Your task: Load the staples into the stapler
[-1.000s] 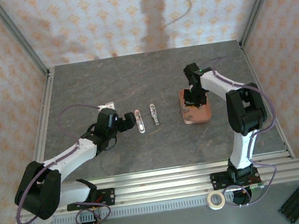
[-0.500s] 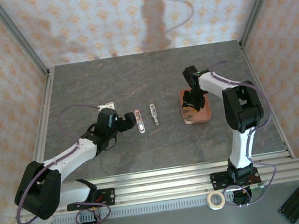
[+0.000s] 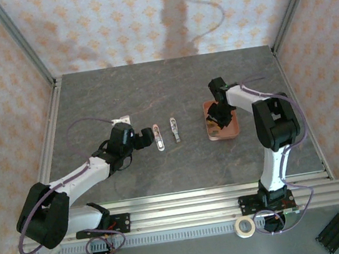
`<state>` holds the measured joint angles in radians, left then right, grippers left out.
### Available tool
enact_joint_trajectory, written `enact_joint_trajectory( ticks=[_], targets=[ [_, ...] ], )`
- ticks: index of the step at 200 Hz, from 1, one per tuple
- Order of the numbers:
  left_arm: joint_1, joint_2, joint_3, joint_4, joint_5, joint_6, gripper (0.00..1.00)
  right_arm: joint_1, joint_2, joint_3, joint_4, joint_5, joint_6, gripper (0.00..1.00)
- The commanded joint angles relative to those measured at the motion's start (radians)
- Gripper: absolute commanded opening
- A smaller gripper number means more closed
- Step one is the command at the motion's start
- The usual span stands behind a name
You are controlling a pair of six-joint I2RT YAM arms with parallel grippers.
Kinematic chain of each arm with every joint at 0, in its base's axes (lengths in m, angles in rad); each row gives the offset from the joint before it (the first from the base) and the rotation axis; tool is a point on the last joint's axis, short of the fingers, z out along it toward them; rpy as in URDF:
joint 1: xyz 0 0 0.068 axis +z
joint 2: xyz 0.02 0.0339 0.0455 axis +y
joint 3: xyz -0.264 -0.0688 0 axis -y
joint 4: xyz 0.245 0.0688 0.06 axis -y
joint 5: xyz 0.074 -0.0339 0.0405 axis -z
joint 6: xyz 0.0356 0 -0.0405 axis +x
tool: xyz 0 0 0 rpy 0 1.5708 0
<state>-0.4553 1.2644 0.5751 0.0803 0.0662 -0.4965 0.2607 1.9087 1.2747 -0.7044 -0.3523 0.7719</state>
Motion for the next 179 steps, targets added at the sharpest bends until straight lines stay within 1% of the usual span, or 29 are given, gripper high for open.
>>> enact_joint_trajectory(
  ticks=[1, 29, 50, 96, 138, 179],
  targets=[
    [0.010, 0.013, -0.003, 0.041, -0.015, 0.009, 0.98, -0.001, -0.035, -0.043, 0.021, 0.002, 0.066, 0.33],
    [0.010, 0.027, 0.003, 0.046, -0.004, 0.007, 0.98, -0.002, -0.001, -0.043, 0.038, -0.011, 0.073, 0.30],
    [0.013, 0.024, 0.005, 0.042, -0.007, 0.013, 0.98, -0.001, 0.020, -0.031, 0.032, 0.002, 0.066, 0.28],
    [0.015, 0.010, -0.003, 0.036, -0.013, 0.015, 0.99, -0.004, 0.068, 0.004, -0.014, 0.016, 0.032, 0.20],
    [0.018, 0.001, -0.003, 0.032, -0.016, 0.018, 0.98, -0.003, 0.061, 0.072, -0.079, 0.047, -0.014, 0.16],
    [0.020, -0.006, -0.005, 0.029, -0.015, 0.020, 0.99, -0.005, 0.034, 0.133, -0.128, 0.055, -0.071, 0.15]
  ],
)
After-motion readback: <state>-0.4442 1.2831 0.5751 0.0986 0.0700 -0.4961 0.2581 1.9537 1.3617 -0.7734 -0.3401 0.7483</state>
